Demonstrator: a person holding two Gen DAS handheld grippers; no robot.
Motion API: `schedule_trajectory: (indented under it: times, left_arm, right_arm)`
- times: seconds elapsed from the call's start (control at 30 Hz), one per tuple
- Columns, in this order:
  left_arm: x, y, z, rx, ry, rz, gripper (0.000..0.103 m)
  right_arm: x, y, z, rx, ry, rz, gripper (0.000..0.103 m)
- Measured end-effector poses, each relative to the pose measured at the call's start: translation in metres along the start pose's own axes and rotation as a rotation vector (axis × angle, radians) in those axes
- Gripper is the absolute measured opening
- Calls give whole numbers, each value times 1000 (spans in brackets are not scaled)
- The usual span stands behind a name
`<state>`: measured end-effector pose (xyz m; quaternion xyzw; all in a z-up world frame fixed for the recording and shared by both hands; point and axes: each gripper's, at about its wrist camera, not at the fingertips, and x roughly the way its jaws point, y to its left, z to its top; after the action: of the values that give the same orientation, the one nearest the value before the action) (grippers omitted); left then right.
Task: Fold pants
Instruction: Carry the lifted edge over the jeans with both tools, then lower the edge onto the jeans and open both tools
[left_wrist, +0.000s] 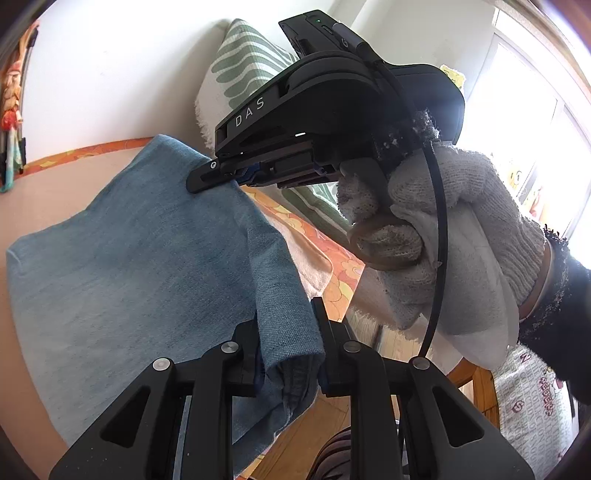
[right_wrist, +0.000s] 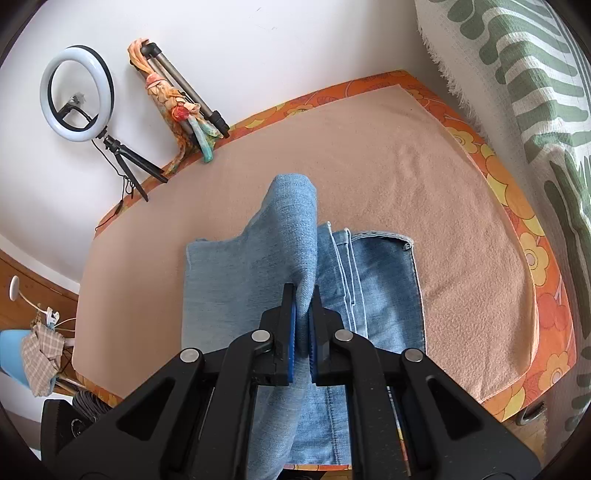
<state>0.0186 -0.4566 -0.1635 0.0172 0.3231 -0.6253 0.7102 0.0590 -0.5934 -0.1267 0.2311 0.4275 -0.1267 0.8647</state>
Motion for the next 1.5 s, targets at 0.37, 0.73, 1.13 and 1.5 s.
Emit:
schedule_trajectory:
  times: [0.37, 0.73, 1.13, 1.5]
  left_arm:
    - [37, 11, 11, -27, 57, 17, 19]
    - [58, 4, 9, -14, 128, 1, 38]
    - [67, 3, 8, 28, 174, 16, 42]
    - [31, -16, 8, 157, 169, 69, 43]
  right_arm:
    - [37, -32, 5, 3, 67, -6, 6]
    - [66, -52, -4, -9, 120, -20, 6]
    - [49, -76, -11, 33, 91, -77, 16]
    - [15, -81, -26, 109, 17, -41, 37]
